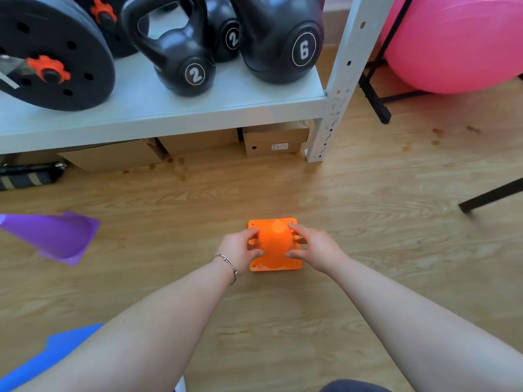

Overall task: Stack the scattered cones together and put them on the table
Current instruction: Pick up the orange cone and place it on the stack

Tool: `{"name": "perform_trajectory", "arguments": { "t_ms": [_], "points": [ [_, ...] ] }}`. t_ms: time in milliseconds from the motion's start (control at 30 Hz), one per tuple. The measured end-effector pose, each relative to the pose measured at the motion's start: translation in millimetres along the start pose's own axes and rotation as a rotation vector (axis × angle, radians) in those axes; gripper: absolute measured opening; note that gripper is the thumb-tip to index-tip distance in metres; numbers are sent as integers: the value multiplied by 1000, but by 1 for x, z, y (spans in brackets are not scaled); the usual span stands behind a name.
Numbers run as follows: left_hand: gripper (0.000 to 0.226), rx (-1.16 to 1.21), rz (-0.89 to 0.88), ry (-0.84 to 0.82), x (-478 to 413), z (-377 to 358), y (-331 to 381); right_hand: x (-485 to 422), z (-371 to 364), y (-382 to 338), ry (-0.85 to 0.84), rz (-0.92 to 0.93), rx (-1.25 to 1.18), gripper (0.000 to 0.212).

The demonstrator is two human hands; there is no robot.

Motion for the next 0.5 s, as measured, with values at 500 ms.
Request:
{"name": "perform_trajectory", "arguments": {
  "t_ms": [500],
  "points": [
    [61, -30, -6, -37, -9, -8, -7, -10, -4, -1, -62, -17, 338, 83]
  ]
}}
Point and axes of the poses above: each hand's wrist, its own x-axis away from the middle knuckle, its own z-axis out of the back of the hand, y = z × x, the point moved 6 cm from there along -x, towards the middle knuckle, and after that the axes turned 1 degree about -y, right-handed, at the moved point
